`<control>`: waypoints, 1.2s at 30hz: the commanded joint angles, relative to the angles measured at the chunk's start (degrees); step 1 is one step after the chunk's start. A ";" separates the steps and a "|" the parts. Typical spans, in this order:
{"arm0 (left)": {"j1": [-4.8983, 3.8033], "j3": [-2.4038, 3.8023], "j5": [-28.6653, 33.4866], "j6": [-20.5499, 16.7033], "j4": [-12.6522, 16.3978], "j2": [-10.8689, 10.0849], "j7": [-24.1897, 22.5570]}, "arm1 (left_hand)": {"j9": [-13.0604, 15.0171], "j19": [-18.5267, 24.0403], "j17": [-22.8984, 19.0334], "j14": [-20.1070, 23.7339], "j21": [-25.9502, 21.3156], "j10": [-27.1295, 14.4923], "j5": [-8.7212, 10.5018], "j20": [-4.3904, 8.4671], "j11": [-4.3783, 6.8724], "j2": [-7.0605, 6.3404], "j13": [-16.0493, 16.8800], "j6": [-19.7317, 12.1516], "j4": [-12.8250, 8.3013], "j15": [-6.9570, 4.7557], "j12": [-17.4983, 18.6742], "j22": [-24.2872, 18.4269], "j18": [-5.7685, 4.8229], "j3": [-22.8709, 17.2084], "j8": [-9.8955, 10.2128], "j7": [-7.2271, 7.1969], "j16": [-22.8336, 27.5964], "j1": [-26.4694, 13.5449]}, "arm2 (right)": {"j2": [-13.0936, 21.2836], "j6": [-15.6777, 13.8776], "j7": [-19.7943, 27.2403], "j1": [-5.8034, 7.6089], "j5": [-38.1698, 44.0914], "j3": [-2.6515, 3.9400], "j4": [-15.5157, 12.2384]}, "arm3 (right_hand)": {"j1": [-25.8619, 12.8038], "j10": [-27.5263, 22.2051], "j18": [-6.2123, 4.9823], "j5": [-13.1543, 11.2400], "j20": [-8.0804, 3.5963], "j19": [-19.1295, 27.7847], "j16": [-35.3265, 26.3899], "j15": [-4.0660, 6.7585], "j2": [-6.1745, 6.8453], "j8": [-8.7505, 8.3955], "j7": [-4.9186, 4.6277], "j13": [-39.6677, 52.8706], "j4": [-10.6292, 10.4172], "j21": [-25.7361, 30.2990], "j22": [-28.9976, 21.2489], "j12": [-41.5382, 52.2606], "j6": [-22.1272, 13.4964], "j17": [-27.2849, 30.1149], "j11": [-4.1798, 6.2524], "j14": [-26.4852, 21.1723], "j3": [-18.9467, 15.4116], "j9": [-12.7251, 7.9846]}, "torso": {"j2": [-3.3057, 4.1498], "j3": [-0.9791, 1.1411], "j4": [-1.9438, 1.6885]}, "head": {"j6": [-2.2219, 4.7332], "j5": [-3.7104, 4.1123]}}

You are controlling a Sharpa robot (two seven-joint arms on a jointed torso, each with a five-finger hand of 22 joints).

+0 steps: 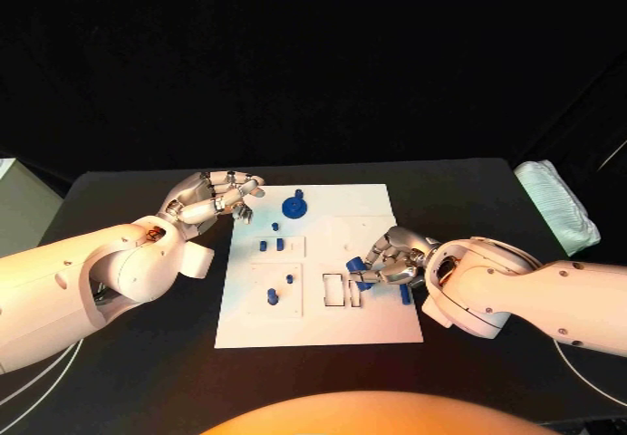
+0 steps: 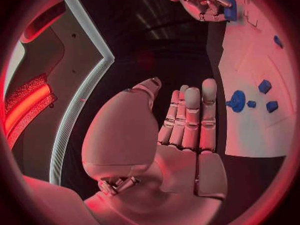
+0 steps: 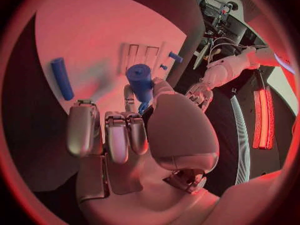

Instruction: Assemble the parts on the task board

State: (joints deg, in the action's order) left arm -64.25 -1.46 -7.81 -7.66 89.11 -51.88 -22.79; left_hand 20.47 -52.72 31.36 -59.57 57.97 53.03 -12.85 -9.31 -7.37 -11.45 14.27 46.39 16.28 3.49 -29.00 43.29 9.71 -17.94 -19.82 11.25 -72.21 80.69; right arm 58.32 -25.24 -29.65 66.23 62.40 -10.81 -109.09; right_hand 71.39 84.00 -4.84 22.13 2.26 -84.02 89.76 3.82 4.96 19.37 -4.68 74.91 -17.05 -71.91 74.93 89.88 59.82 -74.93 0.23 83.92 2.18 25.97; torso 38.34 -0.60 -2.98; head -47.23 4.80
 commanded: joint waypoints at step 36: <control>0.01 0.04 0.33 1.38 0.05 0.15 0.03 | -0.06 -0.03 0.16 0.02 -0.17 -0.33 -0.01 0.00 -0.07 0.02 0.08 -0.37 -0.10 0.12 -0.25 0.03 0.67 0.05 -0.20 0.02 0.10 0.71 | -7.27 4.45 -4.33 -0.90 1.97 -0.03 3.36 | -7.77 6.00 0.84 -12.74 -0.12 0.13 0.24 0.14 3.45 0.86 0.84 15.09 0.21 1.26 1.76 0.12 1.43 -15.07 0.13 6.08 0.88 0.54 | 0.09 0.03 -0.01 | -0.38 -0.78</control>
State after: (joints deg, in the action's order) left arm -64.25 -1.46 -7.77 -7.29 88.96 -51.76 -22.53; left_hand 20.47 -52.72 31.47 -59.58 57.97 53.04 -12.84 -9.31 -7.37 -11.45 14.26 46.39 16.28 3.49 -29.00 43.30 9.72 -17.95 -19.82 11.25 -72.21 80.69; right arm 51.14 -21.80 -33.72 65.41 62.38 -10.84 -105.75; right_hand 63.88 84.01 -4.83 9.77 2.26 -84.01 89.76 3.81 8.19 20.20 -3.72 74.90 -16.76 -70.90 74.90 89.88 61.61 -74.92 0.22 83.92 3.53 26.64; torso 38.44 -0.55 -2.94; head -47.62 3.97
